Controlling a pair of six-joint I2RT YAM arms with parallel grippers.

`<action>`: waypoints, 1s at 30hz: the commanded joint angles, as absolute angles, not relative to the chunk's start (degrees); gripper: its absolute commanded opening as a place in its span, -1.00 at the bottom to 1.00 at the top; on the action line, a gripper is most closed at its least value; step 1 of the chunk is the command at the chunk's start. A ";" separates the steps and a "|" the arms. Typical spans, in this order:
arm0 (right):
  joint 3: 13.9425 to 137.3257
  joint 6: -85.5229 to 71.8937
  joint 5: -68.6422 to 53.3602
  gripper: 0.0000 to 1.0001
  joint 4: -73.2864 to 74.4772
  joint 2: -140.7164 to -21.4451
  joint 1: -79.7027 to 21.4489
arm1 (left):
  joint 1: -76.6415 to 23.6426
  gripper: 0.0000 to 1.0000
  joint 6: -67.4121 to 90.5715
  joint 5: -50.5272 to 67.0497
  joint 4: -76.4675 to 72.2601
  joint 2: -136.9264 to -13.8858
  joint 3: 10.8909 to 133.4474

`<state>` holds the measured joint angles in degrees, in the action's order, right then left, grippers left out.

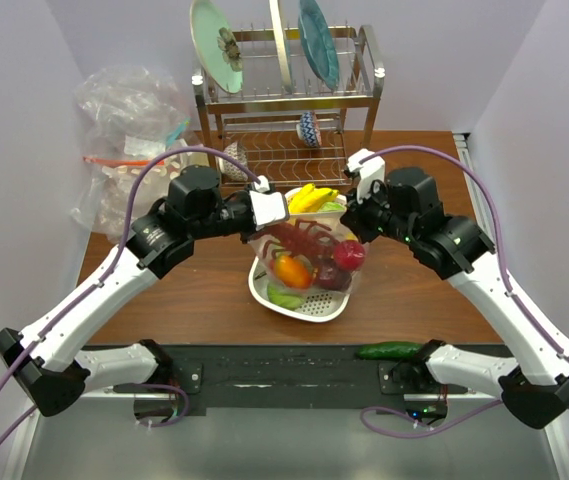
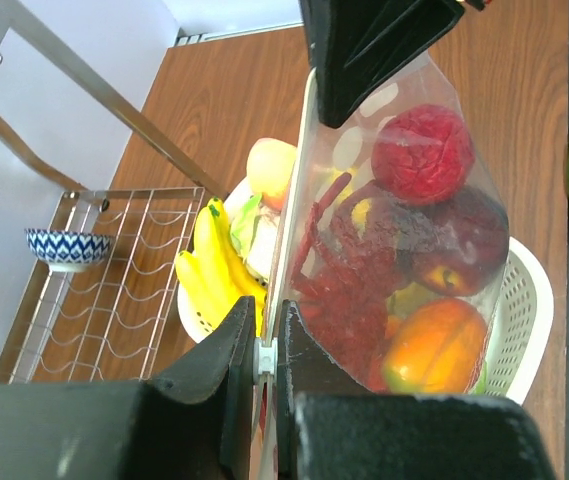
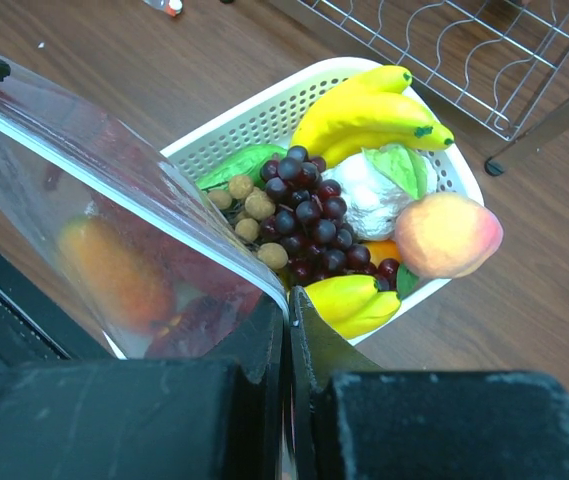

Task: Place the food in the zip-top bag and seal the zipper
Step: Zip the zipper food storage bag at the center of the board.

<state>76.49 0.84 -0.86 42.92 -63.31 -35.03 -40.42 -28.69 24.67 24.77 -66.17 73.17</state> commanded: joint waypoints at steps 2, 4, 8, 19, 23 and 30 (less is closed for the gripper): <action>74.27 2.37 23.11 -1.00 52.03 -59.77 -28.39 | -35.68 -1.00 -23.56 11.87 29.09 -59.33 72.51; 73.92 2.37 24.69 -1.00 51.95 -59.24 -27.95 | -35.77 -1.00 -21.98 10.38 28.65 -58.45 71.55; 74.09 2.99 26.02 -1.00 51.94 -58.62 -26.90 | -35.60 -1.00 -21.09 7.38 27.78 -55.82 68.92; 75.32 3.43 28.74 -1.00 52.38 -58.10 -25.84 | -35.60 -1.00 -20.57 3.17 27.68 -51.68 65.39; 75.59 3.51 29.09 -1.00 52.65 -57.83 -25.58 | -35.68 -1.00 -18.28 0.53 28.39 -51.68 65.13; 76.11 3.69 30.41 -1.00 52.56 -57.57 -25.05 | -35.60 -1.00 -15.39 -5.96 29.62 -50.80 65.13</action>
<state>74.76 -0.23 5.10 43.51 -60.47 -32.03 -39.97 -16.51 12.12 22.39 -55.79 64.20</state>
